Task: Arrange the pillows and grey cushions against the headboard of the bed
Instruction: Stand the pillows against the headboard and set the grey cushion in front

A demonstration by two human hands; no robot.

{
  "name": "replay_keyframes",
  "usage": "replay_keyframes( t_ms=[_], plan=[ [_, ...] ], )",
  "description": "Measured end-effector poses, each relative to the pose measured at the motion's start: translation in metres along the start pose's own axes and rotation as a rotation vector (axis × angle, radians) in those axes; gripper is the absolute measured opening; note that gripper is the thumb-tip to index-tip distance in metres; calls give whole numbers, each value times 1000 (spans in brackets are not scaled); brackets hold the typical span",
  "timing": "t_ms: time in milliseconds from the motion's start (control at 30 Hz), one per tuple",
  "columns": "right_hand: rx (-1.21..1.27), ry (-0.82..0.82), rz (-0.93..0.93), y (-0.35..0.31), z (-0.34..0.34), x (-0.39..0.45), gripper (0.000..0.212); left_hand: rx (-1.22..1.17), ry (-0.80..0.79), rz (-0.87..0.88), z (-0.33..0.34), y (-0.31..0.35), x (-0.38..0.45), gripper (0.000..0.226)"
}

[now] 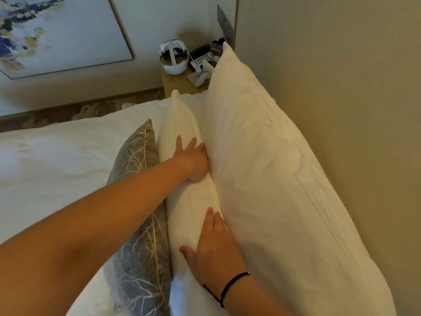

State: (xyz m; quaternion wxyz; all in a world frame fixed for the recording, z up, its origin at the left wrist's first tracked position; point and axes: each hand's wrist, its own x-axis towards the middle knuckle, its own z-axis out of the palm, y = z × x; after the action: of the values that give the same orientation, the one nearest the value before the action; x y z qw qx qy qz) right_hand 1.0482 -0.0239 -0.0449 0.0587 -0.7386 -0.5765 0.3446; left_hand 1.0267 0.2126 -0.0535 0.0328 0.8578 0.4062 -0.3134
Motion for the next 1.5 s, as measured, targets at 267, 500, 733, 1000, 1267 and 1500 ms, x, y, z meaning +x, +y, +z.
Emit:
replay_keyframes(
  t_ms=[267,500,733,1000,1267,1500],
  plan=[
    [-71,-166,151,14,10,-73,103,-458,250,-157,48,34,-102,66],
    [-134,-324,307,24,22,-122,116,-607,166,-241,54,72,-154,67],
    [-164,-167,215,33,26,-141,27,-595,133,-176,57,86,-180,71],
    [-243,-146,148,35,12,-150,34,-1177,806,-39,95,38,-223,30],
    [-303,181,-291,-67,-15,-87,60,-1560,740,-481,202,-21,-228,55],
    [-69,39,-138,-120,17,2,86,-1739,533,-542,246,-49,-204,69]
  ],
)
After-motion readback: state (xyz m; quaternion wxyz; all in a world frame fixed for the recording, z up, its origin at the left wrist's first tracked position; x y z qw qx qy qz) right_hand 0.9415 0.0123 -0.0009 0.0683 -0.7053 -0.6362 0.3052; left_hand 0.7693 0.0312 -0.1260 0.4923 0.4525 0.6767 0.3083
